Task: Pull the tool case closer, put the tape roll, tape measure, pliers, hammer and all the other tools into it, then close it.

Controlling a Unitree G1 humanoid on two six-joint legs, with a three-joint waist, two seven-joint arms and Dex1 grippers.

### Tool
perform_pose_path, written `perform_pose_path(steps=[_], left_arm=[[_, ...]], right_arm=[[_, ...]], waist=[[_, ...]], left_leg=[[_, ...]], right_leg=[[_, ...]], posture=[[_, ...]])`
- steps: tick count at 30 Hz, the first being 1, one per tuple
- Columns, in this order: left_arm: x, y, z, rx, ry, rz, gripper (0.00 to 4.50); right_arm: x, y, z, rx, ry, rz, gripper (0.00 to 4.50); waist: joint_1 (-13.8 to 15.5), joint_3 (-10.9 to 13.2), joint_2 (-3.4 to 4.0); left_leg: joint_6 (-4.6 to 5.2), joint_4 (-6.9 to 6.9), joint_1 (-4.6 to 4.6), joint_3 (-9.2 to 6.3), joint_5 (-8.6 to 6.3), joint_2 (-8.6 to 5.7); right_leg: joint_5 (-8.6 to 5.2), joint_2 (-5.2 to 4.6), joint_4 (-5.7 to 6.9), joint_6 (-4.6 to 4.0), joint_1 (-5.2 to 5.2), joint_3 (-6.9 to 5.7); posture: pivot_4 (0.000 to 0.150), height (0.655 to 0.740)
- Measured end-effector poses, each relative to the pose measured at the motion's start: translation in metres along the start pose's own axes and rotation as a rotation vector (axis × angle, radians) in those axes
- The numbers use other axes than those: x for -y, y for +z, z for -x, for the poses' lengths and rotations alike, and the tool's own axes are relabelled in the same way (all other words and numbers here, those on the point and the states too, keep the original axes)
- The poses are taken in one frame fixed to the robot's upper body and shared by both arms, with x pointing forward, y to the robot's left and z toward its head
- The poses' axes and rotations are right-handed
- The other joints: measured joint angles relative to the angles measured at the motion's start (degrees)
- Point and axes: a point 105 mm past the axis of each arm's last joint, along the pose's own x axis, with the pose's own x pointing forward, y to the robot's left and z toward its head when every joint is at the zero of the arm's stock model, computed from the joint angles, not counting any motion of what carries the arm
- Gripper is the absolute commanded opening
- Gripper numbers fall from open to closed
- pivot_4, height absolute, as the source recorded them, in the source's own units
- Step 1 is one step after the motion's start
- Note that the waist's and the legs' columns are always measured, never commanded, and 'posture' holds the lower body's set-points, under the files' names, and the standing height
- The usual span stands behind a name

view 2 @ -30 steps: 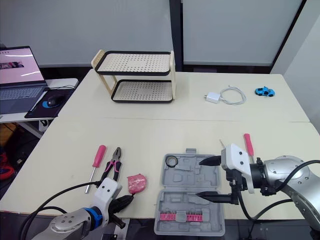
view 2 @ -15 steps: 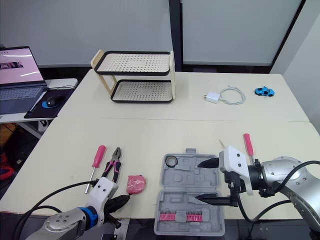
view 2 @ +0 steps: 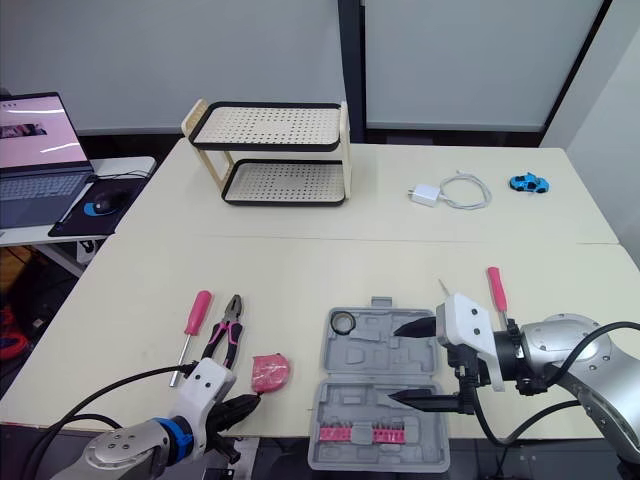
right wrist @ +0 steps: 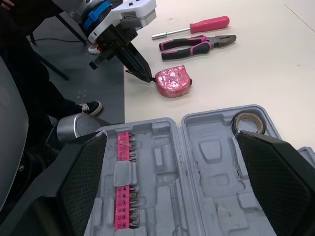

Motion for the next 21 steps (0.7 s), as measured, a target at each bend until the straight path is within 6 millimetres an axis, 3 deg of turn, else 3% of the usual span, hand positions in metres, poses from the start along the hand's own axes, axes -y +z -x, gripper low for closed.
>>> perform_pose_path(steps=[7, 12, 18, 21], left_arm=[[-0.011, -0.003, 0.018, 0.007, -0.012, -0.018, 2.86], [-0.026, 0.003, 0.043, 0.023, -0.114, -0.168, 4.37], [-0.056, 0.038, 0.052, 0.128, -0.258, -0.448, 4.47], [-0.065, 0.045, 0.047, 0.162, -0.328, -0.542, 4.47]], right_arm=[[0.001, 0.003, 0.000, 0.002, -0.010, 0.013, 4.50], [0.000, 0.007, -0.002, 0.006, -0.015, 0.024, 4.50], [-0.004, 0.013, -0.006, 0.007, -0.012, 0.037, 4.50], [-0.006, 0.011, -0.010, -0.011, -0.017, 0.024, 4.50]], waist=[[-0.04, 0.02, -0.02], [0.05, 0.10, 0.05], [0.54, 0.16, 0.19], [0.14, 0.18, 0.23]], left_leg=[[0.00, -0.02, 0.00, 0.01, 0.00, 0.04], [0.00, -0.04, -0.05, -0.01, 0.00, 0.04], [0.00, -0.07, -0.17, -0.04, 0.00, 0.04], [0.04, -0.10, -0.16, -0.01, -0.03, 0.01]], right_leg=[[-0.01, 0.00, -0.03, -0.02, -0.02, 0.00], [-0.02, -0.01, -0.15, -0.05, -0.02, -0.05], [0.13, 0.00, -0.57, -0.02, 0.03, -0.10], [0.18, -0.02, -0.60, 0.00, 0.01, -0.07]], posture=[[0.150, 0.7400], [0.150, 0.7400], [0.150, 0.7400], [0.150, 0.7400]])
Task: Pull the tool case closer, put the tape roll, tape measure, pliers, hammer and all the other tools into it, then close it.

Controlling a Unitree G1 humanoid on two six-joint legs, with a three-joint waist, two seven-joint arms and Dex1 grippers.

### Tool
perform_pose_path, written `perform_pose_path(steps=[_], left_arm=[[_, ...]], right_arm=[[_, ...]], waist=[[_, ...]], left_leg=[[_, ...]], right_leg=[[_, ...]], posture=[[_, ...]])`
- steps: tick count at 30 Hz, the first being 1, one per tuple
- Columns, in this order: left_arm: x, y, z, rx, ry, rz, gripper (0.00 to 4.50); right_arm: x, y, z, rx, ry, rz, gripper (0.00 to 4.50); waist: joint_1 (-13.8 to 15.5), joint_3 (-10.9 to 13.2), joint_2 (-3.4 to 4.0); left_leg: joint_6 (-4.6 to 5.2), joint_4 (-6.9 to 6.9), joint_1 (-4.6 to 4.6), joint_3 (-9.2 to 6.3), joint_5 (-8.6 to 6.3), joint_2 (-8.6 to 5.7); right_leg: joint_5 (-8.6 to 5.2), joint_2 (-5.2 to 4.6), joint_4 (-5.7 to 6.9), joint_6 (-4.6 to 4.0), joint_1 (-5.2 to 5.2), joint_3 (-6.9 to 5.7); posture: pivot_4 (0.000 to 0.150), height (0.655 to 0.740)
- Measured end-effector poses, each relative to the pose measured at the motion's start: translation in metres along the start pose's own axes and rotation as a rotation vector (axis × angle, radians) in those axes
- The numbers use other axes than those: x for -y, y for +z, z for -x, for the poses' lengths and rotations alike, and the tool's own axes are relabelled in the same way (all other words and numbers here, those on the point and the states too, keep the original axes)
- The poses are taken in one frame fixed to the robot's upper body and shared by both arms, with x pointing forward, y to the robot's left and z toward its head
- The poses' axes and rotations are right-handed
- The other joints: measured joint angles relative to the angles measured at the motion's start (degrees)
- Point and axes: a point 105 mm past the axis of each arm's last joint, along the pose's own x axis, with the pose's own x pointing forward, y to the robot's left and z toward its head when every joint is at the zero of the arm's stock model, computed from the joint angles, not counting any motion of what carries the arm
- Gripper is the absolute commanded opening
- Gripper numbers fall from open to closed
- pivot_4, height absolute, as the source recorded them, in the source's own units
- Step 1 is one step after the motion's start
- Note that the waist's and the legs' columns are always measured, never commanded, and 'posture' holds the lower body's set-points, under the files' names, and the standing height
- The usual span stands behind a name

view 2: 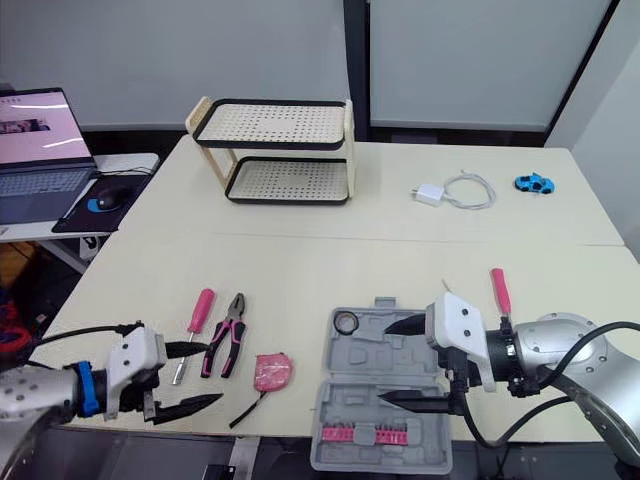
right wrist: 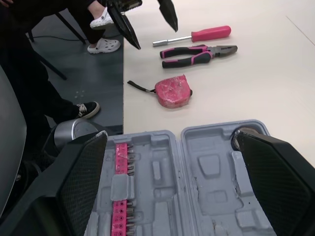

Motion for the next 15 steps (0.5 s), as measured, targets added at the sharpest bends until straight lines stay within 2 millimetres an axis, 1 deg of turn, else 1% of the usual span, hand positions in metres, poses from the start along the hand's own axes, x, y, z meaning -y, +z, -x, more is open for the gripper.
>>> perform_pose_path(steps=[3, 9, 12, 15], left_arm=[[-0.005, -0.008, -0.007, 0.000, -0.069, -0.033, 4.47], [0.005, -0.023, -0.029, 0.017, -0.182, -0.050, 4.47], [-0.001, -0.027, -0.039, 0.029, -0.179, -0.061, 4.47], [-0.007, -0.028, -0.042, 0.032, -0.174, -0.077, 4.47]], right_arm=[[-0.001, -0.003, -0.004, -0.022, -0.012, -0.009, 4.50], [0.000, -0.006, -0.008, -0.040, -0.046, -0.031, 4.50], [-0.001, -0.006, -0.010, -0.038, -0.045, -0.034, 4.50], [-0.001, -0.006, -0.010, -0.041, -0.052, -0.037, 4.50]], waist=[[-0.38, 0.02, 0.00], [-0.65, 0.02, -0.01], [-0.54, 0.02, -0.01], [-0.52, 0.02, -0.02]], left_leg=[[0.00, -0.04, -0.01, -0.02, 0.00, 0.01], [0.01, 0.00, 0.02, -0.05, 0.00, 0.01], [0.01, 0.04, 0.03, -0.09, 0.00, 0.02], [0.01, 0.05, 0.04, -0.07, 0.00, -0.01]], right_leg=[[0.00, 0.01, 0.01, 0.00, -0.04, -0.01], [0.01, 0.02, 0.10, 0.02, -0.04, -0.01], [0.03, 0.08, 0.14, 0.05, -0.02, -0.04], [0.04, 0.08, 0.14, 0.07, -0.02, -0.02]], posture=[[0.150, 0.7400], [0.150, 0.7400], [0.150, 0.7400], [0.150, 0.7400]])
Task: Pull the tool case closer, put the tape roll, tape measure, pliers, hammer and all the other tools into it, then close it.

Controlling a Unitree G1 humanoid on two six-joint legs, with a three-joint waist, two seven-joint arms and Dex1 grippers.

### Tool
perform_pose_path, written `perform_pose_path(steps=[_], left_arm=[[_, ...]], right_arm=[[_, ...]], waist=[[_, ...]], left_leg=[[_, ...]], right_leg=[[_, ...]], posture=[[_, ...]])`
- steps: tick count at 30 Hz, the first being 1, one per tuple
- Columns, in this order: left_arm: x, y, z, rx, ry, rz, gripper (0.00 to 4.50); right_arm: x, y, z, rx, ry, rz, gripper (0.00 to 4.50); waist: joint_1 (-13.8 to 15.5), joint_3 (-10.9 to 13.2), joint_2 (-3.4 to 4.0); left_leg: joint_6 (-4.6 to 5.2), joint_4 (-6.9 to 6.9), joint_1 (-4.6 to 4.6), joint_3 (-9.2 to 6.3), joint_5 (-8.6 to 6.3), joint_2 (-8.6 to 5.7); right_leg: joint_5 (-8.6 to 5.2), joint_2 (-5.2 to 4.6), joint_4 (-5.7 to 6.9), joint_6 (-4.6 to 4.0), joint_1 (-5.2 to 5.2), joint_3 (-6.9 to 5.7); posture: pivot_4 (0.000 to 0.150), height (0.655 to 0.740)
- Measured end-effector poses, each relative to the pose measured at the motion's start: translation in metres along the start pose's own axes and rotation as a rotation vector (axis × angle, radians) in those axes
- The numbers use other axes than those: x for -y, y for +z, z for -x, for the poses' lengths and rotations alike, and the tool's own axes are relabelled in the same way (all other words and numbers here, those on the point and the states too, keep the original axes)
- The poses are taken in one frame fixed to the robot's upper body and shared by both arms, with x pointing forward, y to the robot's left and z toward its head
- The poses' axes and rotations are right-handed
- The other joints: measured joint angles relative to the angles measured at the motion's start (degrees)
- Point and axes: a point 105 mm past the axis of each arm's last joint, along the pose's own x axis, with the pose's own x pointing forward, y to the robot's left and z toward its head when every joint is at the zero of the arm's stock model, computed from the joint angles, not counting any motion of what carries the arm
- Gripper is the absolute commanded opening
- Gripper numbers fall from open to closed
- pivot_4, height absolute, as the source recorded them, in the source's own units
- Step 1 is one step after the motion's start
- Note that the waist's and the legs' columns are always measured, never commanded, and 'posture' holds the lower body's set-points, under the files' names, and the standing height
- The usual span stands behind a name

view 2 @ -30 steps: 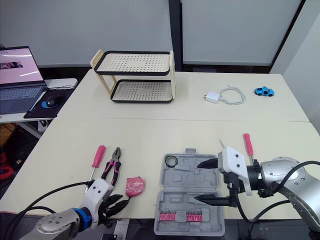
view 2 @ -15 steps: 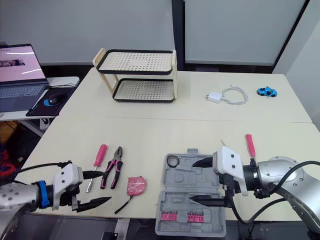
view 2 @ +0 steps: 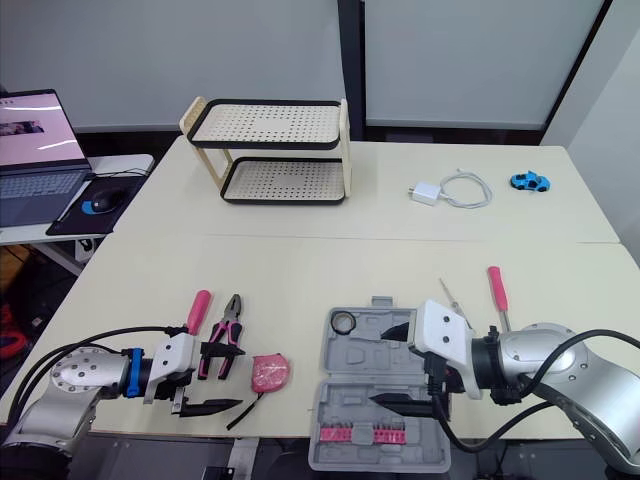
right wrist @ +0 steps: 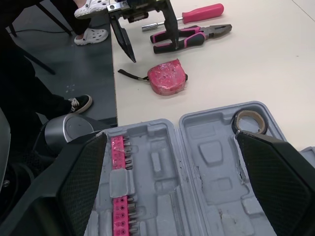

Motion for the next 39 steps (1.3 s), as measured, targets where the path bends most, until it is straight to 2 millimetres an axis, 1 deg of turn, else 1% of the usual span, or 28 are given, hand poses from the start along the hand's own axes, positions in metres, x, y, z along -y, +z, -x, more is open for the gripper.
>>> perform_pose_path(steps=[6, 13, 20, 25, 32, 37, 38, 39], left_arm=[[-0.004, 0.005, -0.014, 0.018, -0.050, -0.028, 4.47], [-0.007, 0.005, -0.019, -0.005, -0.069, -0.017, 4.47], [-0.006, 0.000, -0.025, -0.041, -0.079, -0.002, 4.47], [-0.006, -0.001, -0.027, -0.052, -0.071, -0.006, 4.47], [-0.003, -0.002, -0.037, -0.057, -0.079, -0.027, 4.47], [-0.004, -0.003, -0.037, -0.062, -0.068, -0.043, 4.47], [-0.004, -0.004, -0.037, -0.063, -0.066, -0.045, 4.07], [-0.005, -0.004, -0.037, -0.065, -0.064, -0.050, 3.85]], right_arm=[[0.000, -0.001, 0.000, -0.004, 0.000, -0.006, 4.50], [0.000, -0.001, -0.001, -0.006, 0.001, -0.008, 4.50], [-0.001, -0.002, -0.001, -0.005, 0.004, -0.010, 4.50], [-0.001, -0.002, -0.001, -0.005, 0.004, -0.011, 4.50], [-0.001, -0.001, -0.002, -0.001, 0.003, -0.013, 4.50], [-0.001, -0.001, -0.002, 0.003, -0.001, -0.013, 4.50], [-0.001, -0.001, -0.002, 0.003, -0.002, -0.013, 4.50], [-0.001, -0.001, -0.002, 0.004, -0.002, -0.013, 4.50]], waist=[[-0.14, 0.00, -0.01], [-0.31, 0.00, -0.01], [-0.64, 0.00, -0.01], [-0.68, 0.00, -0.01], [-0.69, -0.01, -0.01], [-0.70, -0.01, -0.01], [-0.70, -0.01, -0.01], [-0.70, -0.01, -0.01]], left_leg=[[0.00, 0.01, 0.00, -0.01, 0.00, 0.01], [0.00, 0.01, 0.01, -0.01, 0.00, 0.01], [0.00, 0.02, 0.01, -0.02, 0.00, 0.01], [0.00, 0.02, 0.01, -0.03, 0.00, 0.01], [0.00, 0.03, 0.01, -0.03, 0.01, 0.01], [0.00, 0.04, 0.02, -0.03, 0.01, 0.01], [0.00, 0.04, 0.02, -0.03, 0.01, 0.01], [0.00, 0.04, 0.03, -0.03, 0.01, 0.01]], right_leg=[[0.00, 0.01, 0.01, 0.01, -0.01, 0.00], [0.00, 0.03, 0.04, 0.01, -0.01, 0.01], [0.00, 0.03, 0.05, 0.01, 0.00, 0.00], [0.00, 0.03, 0.06, 0.01, 0.00, 0.00], [0.00, 0.03, 0.06, 0.01, 0.00, 0.01], [0.00, 0.03, 0.07, 0.01, 0.00, 0.00], [0.00, 0.03, 0.08, 0.01, 0.00, 0.00], [0.00, 0.03, 0.08, 0.01, 0.00, 0.01]], posture=[[0.150, 0.7400], [0.150, 0.7400], [0.150, 0.7400], [0.150, 0.7400], [0.150, 0.7400], [0.150, 0.7400], [0.150, 0.7400], [0.150, 0.7400]])
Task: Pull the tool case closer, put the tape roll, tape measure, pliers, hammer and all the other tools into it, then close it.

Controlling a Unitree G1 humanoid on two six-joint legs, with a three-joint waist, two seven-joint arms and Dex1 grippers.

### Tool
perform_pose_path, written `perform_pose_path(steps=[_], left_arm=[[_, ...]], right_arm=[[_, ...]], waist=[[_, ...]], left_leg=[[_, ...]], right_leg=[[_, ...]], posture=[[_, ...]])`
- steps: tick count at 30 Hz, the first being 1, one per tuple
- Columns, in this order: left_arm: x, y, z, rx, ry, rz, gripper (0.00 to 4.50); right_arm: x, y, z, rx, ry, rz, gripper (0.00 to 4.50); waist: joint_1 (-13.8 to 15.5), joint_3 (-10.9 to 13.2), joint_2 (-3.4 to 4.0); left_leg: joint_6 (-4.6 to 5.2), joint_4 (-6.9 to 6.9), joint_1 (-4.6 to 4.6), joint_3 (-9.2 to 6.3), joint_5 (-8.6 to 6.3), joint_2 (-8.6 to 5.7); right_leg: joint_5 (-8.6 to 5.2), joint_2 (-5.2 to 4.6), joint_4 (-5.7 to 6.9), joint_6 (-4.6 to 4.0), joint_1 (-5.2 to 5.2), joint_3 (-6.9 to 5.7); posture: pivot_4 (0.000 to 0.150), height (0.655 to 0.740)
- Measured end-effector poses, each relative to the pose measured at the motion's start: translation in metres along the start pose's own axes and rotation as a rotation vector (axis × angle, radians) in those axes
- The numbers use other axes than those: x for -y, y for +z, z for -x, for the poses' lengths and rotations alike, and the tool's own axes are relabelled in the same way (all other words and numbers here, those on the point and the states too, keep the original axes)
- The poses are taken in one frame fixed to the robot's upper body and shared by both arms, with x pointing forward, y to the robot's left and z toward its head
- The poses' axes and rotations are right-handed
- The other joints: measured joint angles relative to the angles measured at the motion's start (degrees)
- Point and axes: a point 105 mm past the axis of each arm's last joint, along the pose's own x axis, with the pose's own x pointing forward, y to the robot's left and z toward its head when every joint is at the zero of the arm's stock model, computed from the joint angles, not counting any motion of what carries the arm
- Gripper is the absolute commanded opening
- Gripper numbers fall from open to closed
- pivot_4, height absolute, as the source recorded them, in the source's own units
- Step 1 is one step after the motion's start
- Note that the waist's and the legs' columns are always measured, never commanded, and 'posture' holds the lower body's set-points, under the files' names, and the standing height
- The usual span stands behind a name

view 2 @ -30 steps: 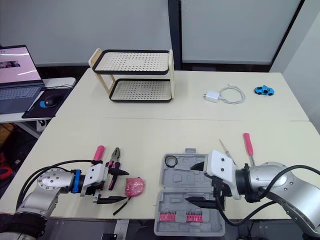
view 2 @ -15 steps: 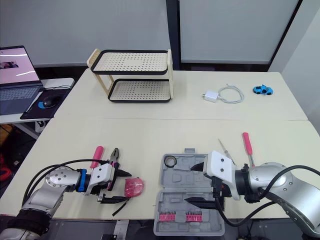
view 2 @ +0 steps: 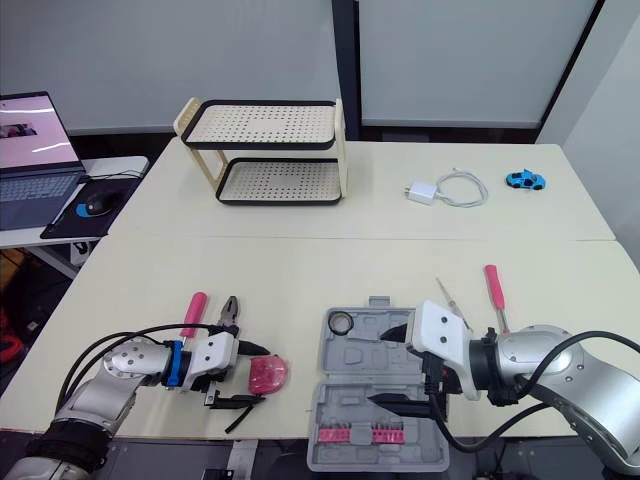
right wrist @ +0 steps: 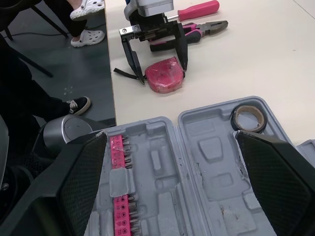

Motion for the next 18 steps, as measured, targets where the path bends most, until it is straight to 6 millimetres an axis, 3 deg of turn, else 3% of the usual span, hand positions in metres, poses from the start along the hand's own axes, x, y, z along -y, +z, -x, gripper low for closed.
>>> perform_pose_path(steps=[2, 3, 14, 18], left_arm=[[-0.001, -0.001, 0.000, -0.003, 0.005, -0.004, 3.29], [-0.001, -0.001, 0.001, -0.003, 0.005, -0.007, 3.24], [0.000, 0.001, 0.001, 0.017, -0.004, -0.011, 3.24], [-0.009, 0.024, 0.012, 0.063, 0.027, -0.046, 3.24]], right_arm=[[0.000, 0.000, 0.000, 0.003, 0.000, 0.000, 4.50], [0.000, 0.001, 0.000, 0.006, 0.001, 0.000, 4.50], [-0.001, 0.008, -0.002, 0.058, 0.011, 0.025, 4.50], [0.001, 0.009, 0.002, 0.069, -0.009, 0.014, 4.50]], waist=[[-0.03, -0.01, 0.00], [-0.06, -0.01, 0.00], [-0.18, -0.01, 0.00], [-0.19, -0.01, -0.02]], left_leg=[[0.00, 0.00, 0.01, 0.00, 0.00, 0.00], [0.00, 0.00, 0.01, 0.00, 0.00, 0.00], [0.00, 0.02, 0.00, -0.01, 0.00, 0.00], [0.00, 0.03, -0.03, -0.05, 0.00, 0.01]], right_leg=[[0.00, 0.00, 0.00, 0.00, 0.00, 0.00], [0.00, 0.00, 0.00, 0.00, 0.00, 0.00], [0.00, 0.00, 0.02, 0.00, 0.00, -0.01], [0.00, 0.00, 0.01, 0.00, 0.01, -0.02]], posture=[[0.150, 0.7400], [0.150, 0.7400], [0.150, 0.7400], [0.150, 0.7400]])
